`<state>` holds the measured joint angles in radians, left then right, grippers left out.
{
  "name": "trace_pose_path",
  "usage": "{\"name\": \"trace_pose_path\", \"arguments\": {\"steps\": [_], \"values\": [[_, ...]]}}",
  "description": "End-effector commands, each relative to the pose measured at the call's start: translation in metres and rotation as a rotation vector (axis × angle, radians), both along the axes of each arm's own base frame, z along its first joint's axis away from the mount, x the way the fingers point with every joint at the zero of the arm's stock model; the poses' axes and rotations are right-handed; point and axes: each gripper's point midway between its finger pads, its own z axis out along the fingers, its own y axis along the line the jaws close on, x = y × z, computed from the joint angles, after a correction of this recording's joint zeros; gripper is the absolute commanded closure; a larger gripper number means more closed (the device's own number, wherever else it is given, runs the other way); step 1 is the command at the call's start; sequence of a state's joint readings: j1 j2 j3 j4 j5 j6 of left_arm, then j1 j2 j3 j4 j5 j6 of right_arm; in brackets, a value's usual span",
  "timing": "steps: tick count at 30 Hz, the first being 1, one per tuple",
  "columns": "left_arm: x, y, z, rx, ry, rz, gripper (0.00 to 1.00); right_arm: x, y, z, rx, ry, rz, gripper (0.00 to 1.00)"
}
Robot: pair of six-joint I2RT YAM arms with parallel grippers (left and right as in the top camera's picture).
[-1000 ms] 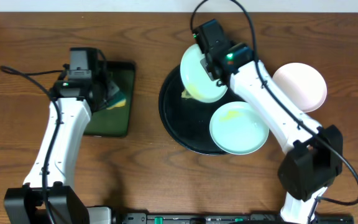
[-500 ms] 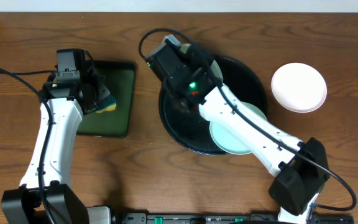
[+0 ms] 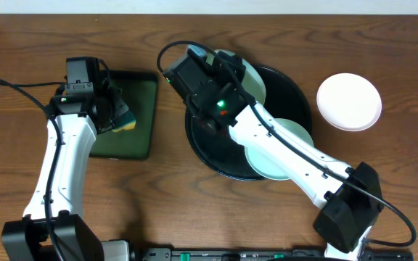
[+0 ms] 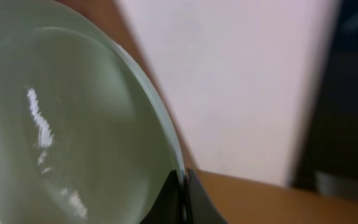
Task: Clean dirty plates on tray and stack at the side
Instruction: 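Lift the green plate with the right gripper and stack it on the pink plate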
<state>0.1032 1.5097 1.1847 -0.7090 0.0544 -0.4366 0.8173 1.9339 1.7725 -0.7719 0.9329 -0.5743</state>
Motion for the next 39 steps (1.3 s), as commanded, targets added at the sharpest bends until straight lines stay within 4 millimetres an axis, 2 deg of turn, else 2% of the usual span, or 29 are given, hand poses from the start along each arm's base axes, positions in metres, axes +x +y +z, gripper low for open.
{"name": "trace_pose_path", "arguments": {"steps": [1,2,4,7,11,15,18,23,27,32,35,37,38,39], "values": [[-0.004,0.001,0.000,0.002,0.009,-0.012,0.93,-0.002,0.016,-0.033,0.334,0.232,0.091,0.99],[-0.005,0.001,-0.001,0.002,0.013,-0.013,0.92,0.003,0.010,-0.037,0.424,0.256,0.049,0.99],[-0.006,0.001,-0.001,0.001,0.017,-0.012,0.92,0.019,-0.016,-0.041,0.590,0.262,-0.089,0.99],[-0.006,0.001,-0.001,0.001,0.018,-0.012,0.92,0.038,-0.064,-0.051,0.803,0.315,-0.261,0.99],[-0.006,0.001,-0.001,0.001,0.018,-0.012,0.92,0.047,-0.134,-0.062,1.025,0.435,-0.407,0.99],[-0.006,0.001,-0.001,0.001,0.017,-0.012,0.92,0.043,-0.224,-0.073,1.116,0.441,-0.611,0.99],[-0.006,0.001,-0.001,0.001,0.017,-0.012,0.92,0.034,-0.282,-0.081,1.159,0.402,-0.772,0.99],[-0.006,0.001,-0.001,0.000,0.018,-0.012,0.93,0.015,-0.356,-0.102,1.245,0.310,-1.005,0.99],[-0.006,0.001,-0.001,0.001,0.017,-0.012,0.92,0.004,-0.391,-0.125,1.302,0.241,-1.125,0.99],[-0.006,0.001,-0.001,0.001,0.017,-0.012,0.92,-0.003,-0.409,-0.150,1.321,0.196,-1.159,0.98],[-0.006,0.001,-0.001,0.001,0.017,-0.012,0.93,-0.001,-0.412,-0.151,1.324,0.179,-1.153,0.83],[-0.006,0.001,-0.001,0.001,0.017,-0.012,0.92,0.002,-0.411,-0.150,1.330,0.175,-1.143,0.50],[-0.006,0.001,-0.001,0.001,0.017,-0.012,0.92,0.003,-0.410,-0.150,1.339,0.179,-1.135,0.43],[-0.006,0.001,-0.001,0.001,0.017,-0.012,0.92,0.004,-0.406,-0.149,1.358,0.192,-1.123,0.40]]}}
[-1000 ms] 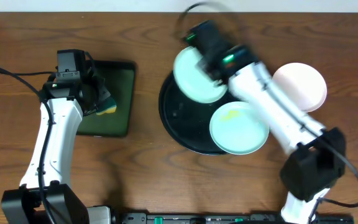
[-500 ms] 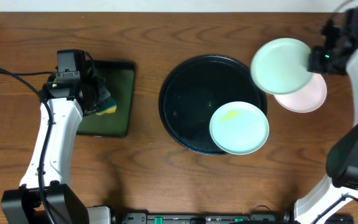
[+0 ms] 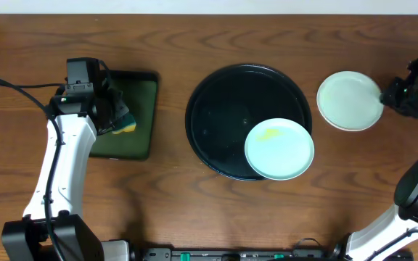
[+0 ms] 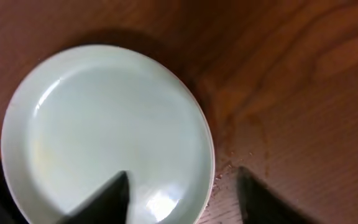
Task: Clean dirty plates on tray and stack at the side
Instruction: 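Lift the green plate with the right gripper and stack it on the pink plate, then reach the right gripper to the remaining green plate and grip its rim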
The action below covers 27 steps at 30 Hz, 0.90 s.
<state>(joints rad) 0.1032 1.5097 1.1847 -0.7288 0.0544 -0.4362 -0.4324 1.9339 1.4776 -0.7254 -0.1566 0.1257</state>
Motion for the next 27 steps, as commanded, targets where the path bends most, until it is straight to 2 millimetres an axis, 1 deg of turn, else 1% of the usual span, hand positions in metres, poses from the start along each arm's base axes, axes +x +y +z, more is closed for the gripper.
{"name": "trace_pose_path", "arguments": {"steps": [1,3,4,7,9,10,13,15,16,17,19,21,22,23,25,27], "values": [[-0.001,0.001,0.001,0.002,-0.002,-0.012,0.92,0.005,0.013,0.009,0.061,-0.042,0.024,0.39],[-0.001,0.001,0.001,0.002,-0.002,-0.012,0.93,0.008,0.029,0.013,0.148,-0.073,0.063,0.37],[-0.001,0.001,0.001,0.002,-0.002,-0.012,0.92,0.010,0.044,0.018,0.215,-0.099,0.107,0.37],[-0.001,0.001,0.001,0.002,-0.002,-0.012,0.92,0.011,0.091,0.035,0.416,-0.172,0.267,0.37],[-0.001,0.001,0.001,0.002,-0.002,-0.012,0.92,0.003,0.132,0.050,0.547,-0.212,0.431,0.37],[-0.001,0.001,0.001,0.002,-0.002,-0.012,0.92,-0.001,0.143,0.052,0.576,-0.210,0.470,0.37],[-0.001,0.001,0.001,0.002,-0.002,-0.012,0.92,-0.019,0.176,0.049,0.601,-0.141,0.576,0.37],[-0.002,0.001,0.001,0.002,-0.002,-0.012,0.92,-0.033,0.192,0.040,0.585,-0.042,0.600,0.44],[-0.001,0.001,0.001,0.002,-0.002,-0.012,0.92,-0.038,0.200,0.037,0.583,-0.010,0.614,0.45],[-0.001,0.001,0.001,0.002,-0.002,-0.012,0.92,-0.042,0.207,0.036,0.581,0.012,0.630,0.47],[-0.001,0.001,0.001,0.002,-0.002,-0.012,0.92,-0.045,0.220,0.038,0.584,0.030,0.647,0.47],[-0.001,0.001,0.001,0.002,-0.002,-0.012,0.92,-0.047,0.228,0.044,0.576,0.041,0.643,0.40],[-0.001,0.001,0.001,0.002,-0.002,-0.012,0.92,-0.048,0.228,0.046,0.552,0.055,0.623,0.38],[-0.001,0.001,0.001,0.002,-0.002,-0.012,0.92,-0.050,0.225,0.047,0.510,0.076,0.593,0.37],[-0.002,0.001,0.001,0.002,-0.002,-0.012,0.92,-0.058,0.210,0.049,0.377,0.137,0.500,0.37],[-0.001,0.001,0.001,0.002,-0.002,-0.012,0.92,-0.073,0.183,0.057,0.185,0.212,0.339,0.37]]}}
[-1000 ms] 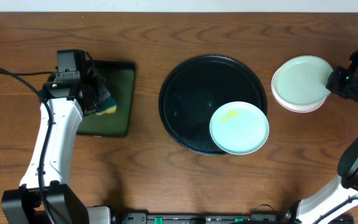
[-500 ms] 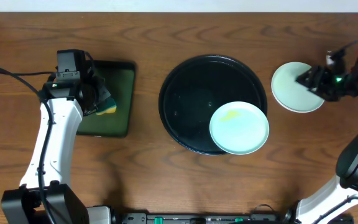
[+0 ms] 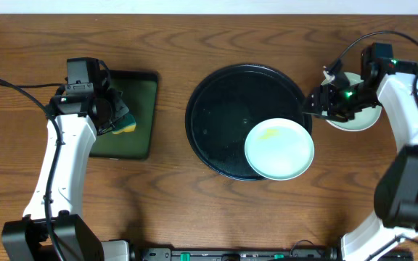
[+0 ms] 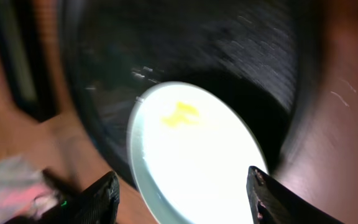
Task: Clean dirty plates on tray and stack at the side
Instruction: 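Reach the right gripper to the remaining green plate and grip its rim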
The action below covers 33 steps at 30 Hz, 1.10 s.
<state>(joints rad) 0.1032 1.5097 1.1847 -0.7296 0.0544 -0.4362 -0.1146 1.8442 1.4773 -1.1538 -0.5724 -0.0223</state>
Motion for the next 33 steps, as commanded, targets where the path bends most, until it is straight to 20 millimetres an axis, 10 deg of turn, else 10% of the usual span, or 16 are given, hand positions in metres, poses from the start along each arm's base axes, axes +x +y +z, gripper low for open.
{"name": "trace_pose_path", "arguments": {"steps": [1,6,7,14,18,25,33], "values": [[-0.001,0.001,0.001,0.002,-0.003,-0.012,0.92,-0.020,-0.048,0.026,-0.383,0.034,-0.257,0.38],[-0.001,0.001,0.001,0.002,-0.003,-0.012,0.92,-0.058,-0.057,0.073,-0.619,-0.012,-0.472,0.27],[-0.001,0.001,0.001,0.002,-0.003,-0.012,0.92,-0.061,-0.048,0.079,-0.607,-0.033,-0.476,0.01],[-0.001,0.001,0.001,0.002,-0.003,-0.012,0.92,-0.075,0.038,0.088,-0.415,-0.061,-0.309,0.01],[-0.001,0.001,0.001,0.000,-0.003,-0.009,0.92,-0.088,0.046,0.070,-0.440,0.008,-0.341,0.13],[-0.002,0.000,0.001,-0.007,0.000,-0.012,0.92,-0.126,0.015,0.004,-0.562,0.255,-0.799,0.01],[-0.002,0.000,0.001,-0.007,-0.001,-0.012,0.92,-0.145,0.031,-0.049,-0.478,0.362,-0.781,0.11]]}}
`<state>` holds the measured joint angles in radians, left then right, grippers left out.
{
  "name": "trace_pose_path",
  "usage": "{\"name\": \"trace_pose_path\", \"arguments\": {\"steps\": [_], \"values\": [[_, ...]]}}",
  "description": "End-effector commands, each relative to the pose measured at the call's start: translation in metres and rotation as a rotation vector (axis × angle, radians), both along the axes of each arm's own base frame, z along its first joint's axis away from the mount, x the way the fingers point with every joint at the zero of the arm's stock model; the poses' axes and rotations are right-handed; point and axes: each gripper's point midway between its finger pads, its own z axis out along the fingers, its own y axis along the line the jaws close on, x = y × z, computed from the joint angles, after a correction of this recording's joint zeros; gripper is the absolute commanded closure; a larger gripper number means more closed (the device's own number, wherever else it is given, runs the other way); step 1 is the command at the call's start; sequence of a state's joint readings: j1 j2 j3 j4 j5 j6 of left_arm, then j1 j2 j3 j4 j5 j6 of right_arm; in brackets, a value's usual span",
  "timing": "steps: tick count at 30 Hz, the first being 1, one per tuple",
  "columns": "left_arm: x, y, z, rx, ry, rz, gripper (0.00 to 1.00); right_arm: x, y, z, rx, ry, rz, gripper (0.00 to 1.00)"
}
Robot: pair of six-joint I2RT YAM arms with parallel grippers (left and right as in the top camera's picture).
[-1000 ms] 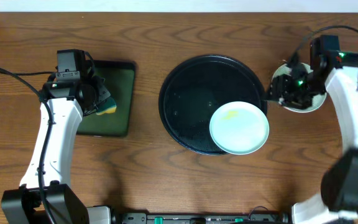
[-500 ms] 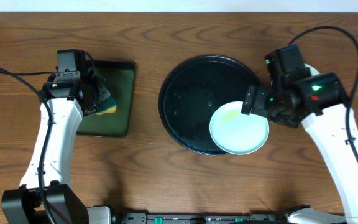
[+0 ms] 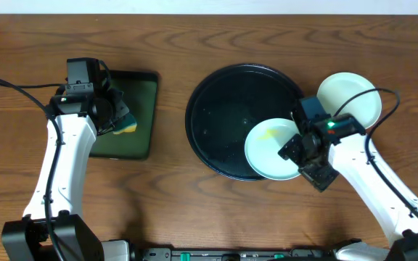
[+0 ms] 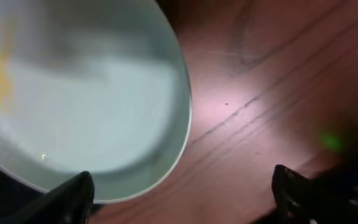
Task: Clean dirty plates on tray and stack at the side
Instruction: 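Reach the right gripper to the remaining green plate and grip its rim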
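Observation:
A pale green plate [image 3: 273,148] with a yellow smear lies on the near right rim of the round black tray [image 3: 223,116]. My right gripper [image 3: 296,148] is open at that plate's right edge. In the right wrist view its fingertips [image 4: 73,198] stand wide apart over the plate's rim [image 4: 182,143] and the bare wood, holding nothing. Stacked plates [image 3: 350,100] sit on the table to the right of the tray. My left gripper [image 3: 120,116] hangs over the green mat [image 3: 133,109], shut on a yellow-green sponge [image 3: 127,122].
The wooden table [image 3: 194,210] runs round the tray. The right arm [image 3: 372,181] reaches in from the near right corner, and the left arm [image 3: 60,167] comes up the left side. The mat lies left of the tray.
My right gripper was open near the stacked plates at the right. It now sits lower and to the left, at the right edge of the smeared plate, still open. The left arm has not moved.
My right gripper was shut on a pale plate's rim over the tray's far side, with one white plate on the right. Then that plate lay on the white one and the gripper was open beside it. It faced the tray, and is now at the smeared plate.

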<state>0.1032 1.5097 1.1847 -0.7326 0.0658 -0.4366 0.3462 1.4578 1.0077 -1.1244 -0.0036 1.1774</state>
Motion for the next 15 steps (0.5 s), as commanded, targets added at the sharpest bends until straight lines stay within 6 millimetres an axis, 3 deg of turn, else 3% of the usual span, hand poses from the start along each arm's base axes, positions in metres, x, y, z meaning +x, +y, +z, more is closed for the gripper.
{"name": "trace_pose_path", "arguments": {"steps": [1,4,10,15], "values": [[-0.001,0.002,0.001,0.004,-0.003,-0.007,0.92,-0.007,0.002,-0.013,0.017,0.019,-0.060,0.13],[-0.001,0.002,0.001,0.004,-0.003,-0.007,0.93,-0.009,0.002,-0.025,0.021,0.011,-0.061,0.21],[-0.001,0.002,0.001,0.004,-0.003,-0.007,0.92,-0.011,0.000,-0.043,0.022,-0.006,-0.098,0.48],[-0.001,0.002,0.001,0.004,-0.003,-0.007,0.92,-0.015,-0.004,-0.054,0.008,-0.006,-0.121,0.48]]}}
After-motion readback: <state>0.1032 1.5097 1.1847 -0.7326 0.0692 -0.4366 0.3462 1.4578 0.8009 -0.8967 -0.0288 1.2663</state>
